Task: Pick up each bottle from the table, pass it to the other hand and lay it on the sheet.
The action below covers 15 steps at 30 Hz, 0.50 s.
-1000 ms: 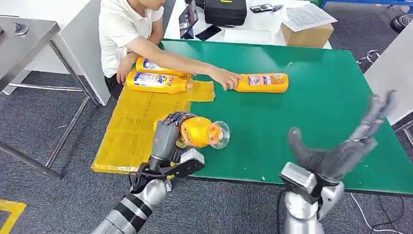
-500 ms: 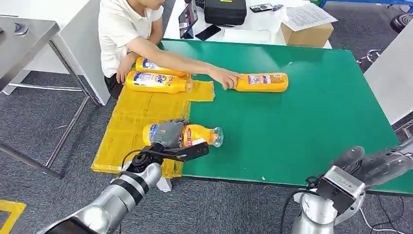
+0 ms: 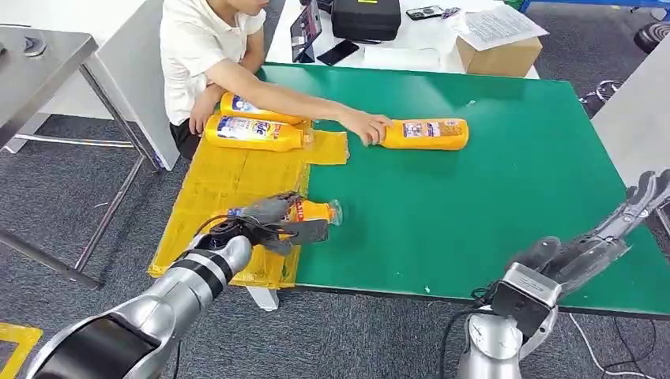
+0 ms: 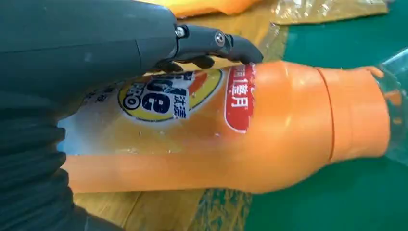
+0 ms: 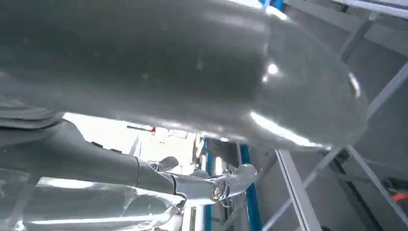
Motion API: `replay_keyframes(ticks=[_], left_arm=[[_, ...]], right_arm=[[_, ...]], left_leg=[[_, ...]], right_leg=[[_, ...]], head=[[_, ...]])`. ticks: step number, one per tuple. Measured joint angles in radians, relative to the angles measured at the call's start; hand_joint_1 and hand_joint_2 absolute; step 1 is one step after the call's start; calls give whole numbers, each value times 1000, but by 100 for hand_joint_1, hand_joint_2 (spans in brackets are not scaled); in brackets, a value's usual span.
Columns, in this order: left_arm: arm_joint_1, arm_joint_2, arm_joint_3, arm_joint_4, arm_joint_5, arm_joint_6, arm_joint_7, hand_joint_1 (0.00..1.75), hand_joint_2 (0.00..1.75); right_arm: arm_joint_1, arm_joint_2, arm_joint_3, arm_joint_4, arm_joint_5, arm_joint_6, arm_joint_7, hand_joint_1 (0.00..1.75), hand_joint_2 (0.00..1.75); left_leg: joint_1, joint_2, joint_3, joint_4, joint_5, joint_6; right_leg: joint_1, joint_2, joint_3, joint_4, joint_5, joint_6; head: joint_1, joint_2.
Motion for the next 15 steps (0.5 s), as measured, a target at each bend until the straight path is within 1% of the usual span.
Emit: replay_keyframes(ticks=[2,4,7,15], left_arm=[[-3,-2,1,2,15,-19,-19,0,175],[-3,-19,3,3,53,-66,-70,0,175],[-2,-34,6,3,81,-92,-94,0,175],[17,-53,6,2,127,-58,-136,0,175]], right_arm=[[1,0,5,7,-2,0,0,0,0],[3,-4,17,22,-3,0,0,0,0],[4,-7,28,34,-5,0,0,0,0],[6,-14,37,58,1,0,0,0,0]], left_leg=[[0,0,0,0,0,0],[0,-1,0,0,0,0],[0,-1,0,0,0,0],[0,-1,0,0,0,0]], right_leg=[[0,0,0,0,0,0],[0,-1,1,0,0,0],[0,0,1,0,0,0],[0,0,0,0,0,0]], head=[[0,0],[0,0],[0,0],[0,0]])
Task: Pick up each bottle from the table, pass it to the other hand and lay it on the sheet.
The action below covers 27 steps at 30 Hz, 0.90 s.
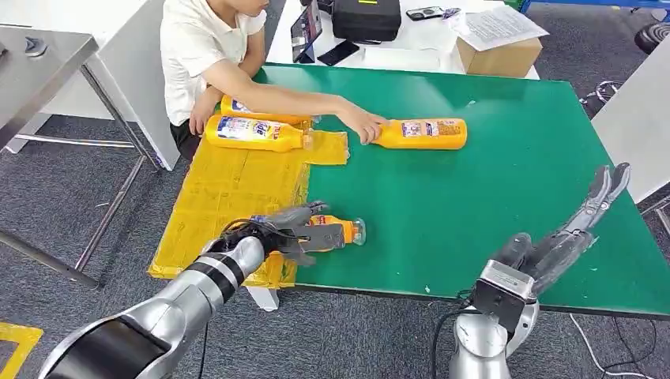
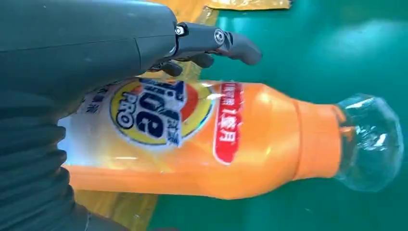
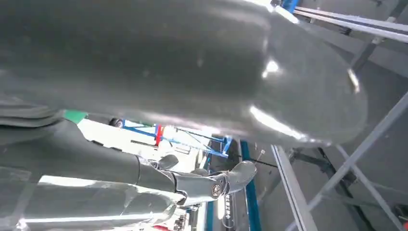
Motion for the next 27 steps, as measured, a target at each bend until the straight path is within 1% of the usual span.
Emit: replay_keyframes(ticks=[3,6,9,11,14,18,23,24,27], left_arm=[[29,-7,0,-29,35,46,-73,0,175],[77,-19,1,-104,60,186,-151,0,175],[144,-26,-5,-227,48,325,-166,0,175],[180,-26,-14,-301,42,376,-165,0,175],[215,-26,-25,-376,41,387,-162,0,175],[270,-21,-45,-483,70,443,-176,0,175],[339,-1,-98,-643,107,433,-178,0,175],[349,3,-107,-665,121,419,-177,0,175],[383,17,-138,-744,206,372,-181,0,175]], right_arm=[[6,-3,0,2,9,0,0,0,0],[16,-5,-1,2,23,0,0,0,0],[31,-8,-1,2,35,0,0,0,0],[39,-10,-1,2,42,0,0,0,0],[45,-11,-1,2,47,0,0,0,0],[57,-13,-2,-1,56,0,0,0,0],[77,-16,-7,-11,63,0,0,0,0],[80,-17,-7,-13,62,0,0,0,175],[88,-26,-8,-8,69,0,0,0,175]], left_leg=[[0,0,0,0,0,0],[0,0,-1,0,0,0],[0,0,-1,0,-1,0],[0,0,-1,0,-1,0],[0,0,-1,0,-1,0],[0,1,-1,0,-1,0],[0,1,-1,0,-1,0],[0,0,-1,0,-1,0],[0,0,-1,0,-1,0]], right_leg=[[0,0,0,0,0,0],[0,0,-1,0,0,0],[0,0,-1,-1,0,0],[0,0,-1,-1,0,0],[0,0,-1,-1,0,0],[0,0,-1,-1,0,0],[0,0,-1,-1,0,0],[0,0,-1,-1,0,0],[0,0,-1,-1,-1,0]], head=[[0,0],[0,0],[0,0],[0,0],[0,0],[0,0],[0,0],[0,0],[0,0]])
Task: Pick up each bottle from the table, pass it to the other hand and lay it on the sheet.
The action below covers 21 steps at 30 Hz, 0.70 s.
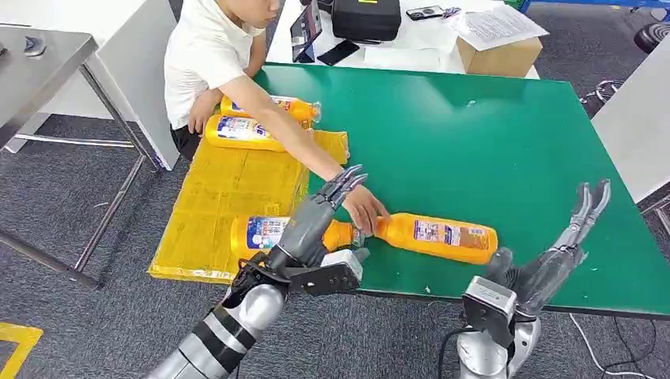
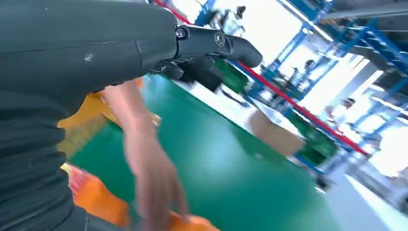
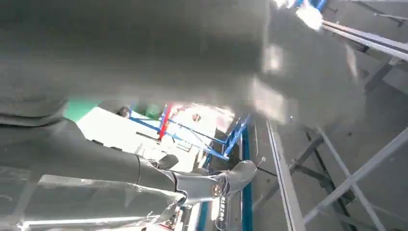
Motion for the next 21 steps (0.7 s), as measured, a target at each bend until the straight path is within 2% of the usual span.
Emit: replay_keyframes(ticks=[2,4,6,8,13,17,21], left_arm=[[32,10,-19,-54,79,-20,-21,0,175],[86,14,-24,-116,206,-15,-69,0,175],[143,14,-39,-178,285,53,-124,0,175],[183,15,-48,-208,300,119,-158,0,175],[188,15,-50,-216,303,135,-165,0,175],[259,27,-71,-300,318,233,-214,0,175],[265,30,-76,-313,318,237,-215,0,175]], right_arm=[[8,-13,-2,34,70,0,1,0,175],[10,-42,-21,124,224,0,1,0,175],[15,-87,-75,216,343,0,5,0,175],[15,-123,-118,276,360,0,11,0,175],[15,-132,-129,291,362,0,14,0,175],[51,-286,-177,434,348,-1,106,0,175],[54,-310,-176,456,349,-1,116,0,175]], left_leg=[[0,0,0,0,0,0],[0,1,1,0,-1,-1],[0,-2,0,0,-1,-1],[0,-5,0,0,-1,-1],[0,-5,0,0,-1,-1],[0,-3,-1,0,-2,0],[0,-3,0,0,-2,0]], right_leg=[[0,0,0,0,0,0],[0,1,0,-1,0,0],[0,0,0,-1,-1,0],[0,-4,1,-1,-1,0],[0,-4,1,-1,-1,0],[0,-3,0,-1,-1,1],[1,-3,0,-1,-1,1]], head=[[1,0],[0,0],[0,0],[0,0],[0,0],[0,0],[0,0]])
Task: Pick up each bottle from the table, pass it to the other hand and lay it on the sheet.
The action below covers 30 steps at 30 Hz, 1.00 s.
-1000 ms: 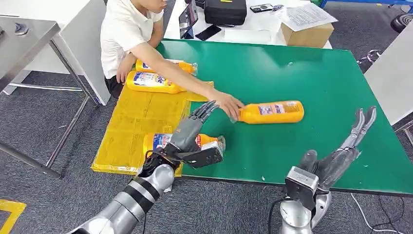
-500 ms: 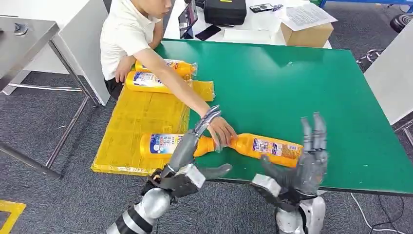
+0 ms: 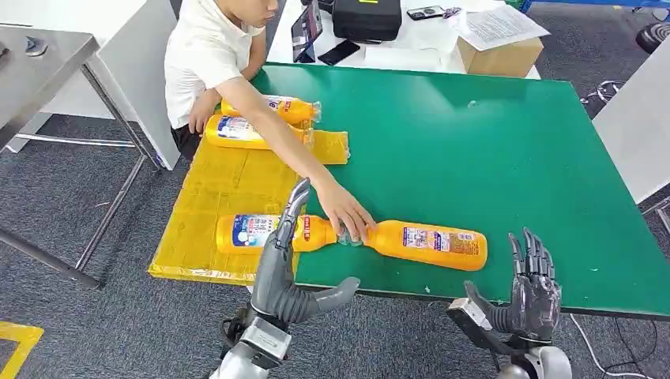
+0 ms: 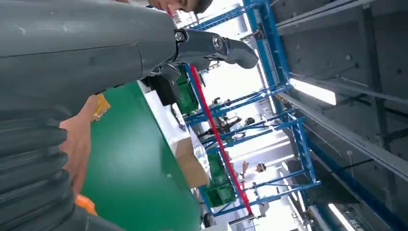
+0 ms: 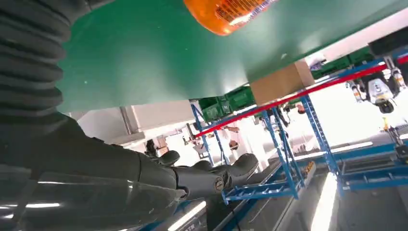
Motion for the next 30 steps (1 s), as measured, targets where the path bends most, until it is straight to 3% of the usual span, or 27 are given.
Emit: replay_keyframes(ticks=[21,30], left_arm=[[-4,2,-23,-27,23,14,-17,0,175],[-31,-1,-41,-20,53,0,-13,0,175]], right_arm=[[-56,-85,83,79,71,0,87,0,175],[-176,-137,252,225,70,19,169,0,175]], left_leg=[[0,0,0,0,0,0],[-1,1,0,0,1,1]], right_leg=[[0,0,1,0,0,0],[0,1,1,0,1,0]], head=[[0,0],[0,0]])
